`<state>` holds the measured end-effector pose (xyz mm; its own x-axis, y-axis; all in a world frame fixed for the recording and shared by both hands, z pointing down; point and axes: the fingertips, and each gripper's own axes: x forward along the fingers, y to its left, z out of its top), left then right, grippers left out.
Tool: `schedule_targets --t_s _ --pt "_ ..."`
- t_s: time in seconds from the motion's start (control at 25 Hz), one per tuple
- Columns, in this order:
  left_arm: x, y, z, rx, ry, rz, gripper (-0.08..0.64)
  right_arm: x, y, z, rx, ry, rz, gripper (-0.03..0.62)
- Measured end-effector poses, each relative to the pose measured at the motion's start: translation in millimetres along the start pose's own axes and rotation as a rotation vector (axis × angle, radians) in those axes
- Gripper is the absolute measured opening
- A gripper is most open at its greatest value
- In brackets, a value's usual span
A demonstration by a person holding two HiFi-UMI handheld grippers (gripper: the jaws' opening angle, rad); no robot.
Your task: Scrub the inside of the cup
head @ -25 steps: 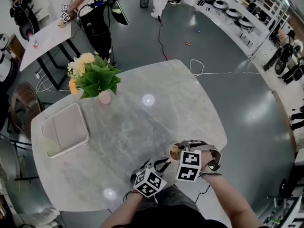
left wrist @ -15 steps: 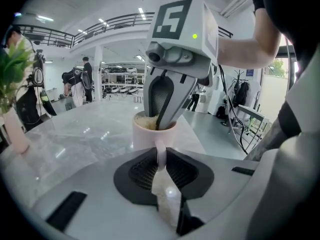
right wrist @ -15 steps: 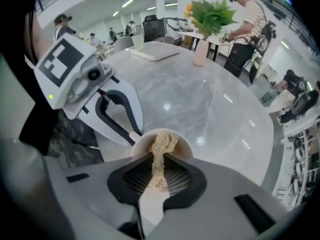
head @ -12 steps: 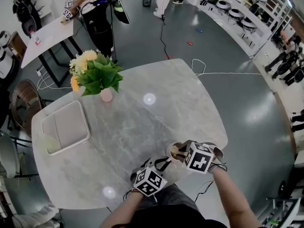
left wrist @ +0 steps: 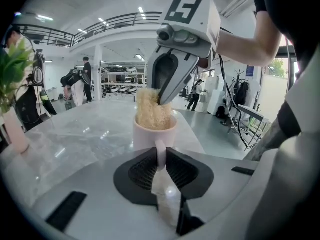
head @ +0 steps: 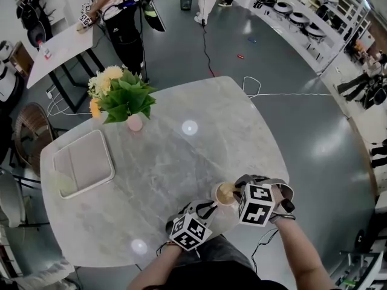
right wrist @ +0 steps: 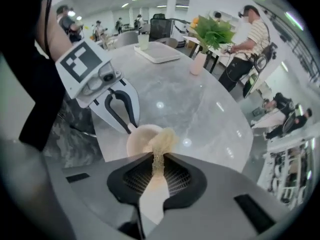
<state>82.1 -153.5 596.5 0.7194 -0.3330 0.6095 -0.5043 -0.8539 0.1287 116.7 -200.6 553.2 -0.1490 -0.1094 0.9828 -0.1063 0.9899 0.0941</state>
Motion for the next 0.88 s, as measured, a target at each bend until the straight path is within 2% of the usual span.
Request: schedule_targets --t_s 0.12,0.2,0.32,0.4,0.48,0.6,0.68,0.8,0.88 --pt "0.7 1.3 -0.9 0.001 -0.001 -0.001 0.061 6.1 -0.8 8.4 -0.154 0.006 -0.106 0.06" --pt "0.7 0.9 -1.0 -0.002 -0.001 -0.001 0.061 10.3 11.4 13.4 -0.2 -0.04 -0.081 0.06" --pt "0.3 -0.3 -0.4 -0.001 -0.001 0.001 0.061 9.3 31.3 14.6 -0.121 -0.104 0.054 0.06" --pt "0.7 -0.7 -0.7 0.01 0.003 0.002 0.061 8.6 30.9 12.1 -0.041 -0.096 0.109 0.06" --pt "1.4 -1.3 -0.7 0.009 0.003 0.001 0.061 12.7 21.1 9.5 -0.018 -0.047 0.086 0.06" --pt "1.7 -3.0 -0.2 0.001 0.0 -0.003 0.061 25.6 9.4 8.0 -0.123 0.031 -0.036 0.06" --pt "1.9 -4.0 0.1 -0.001 -0.002 -0.004 0.061 37.6 9.4 5.6 -0.169 0.054 -0.088 0.06" --pt "2.2 -4.6 0.6 0.004 -0.005 -0.003 0.061 51.1 11.0 2.5 -0.116 0.068 -0.11 0.06" --pt "2.5 -4.0 0.8 0.0 -0.005 -0.001 0.061 54.6 12.4 3.4 -0.074 0.08 -0.076 0.06"
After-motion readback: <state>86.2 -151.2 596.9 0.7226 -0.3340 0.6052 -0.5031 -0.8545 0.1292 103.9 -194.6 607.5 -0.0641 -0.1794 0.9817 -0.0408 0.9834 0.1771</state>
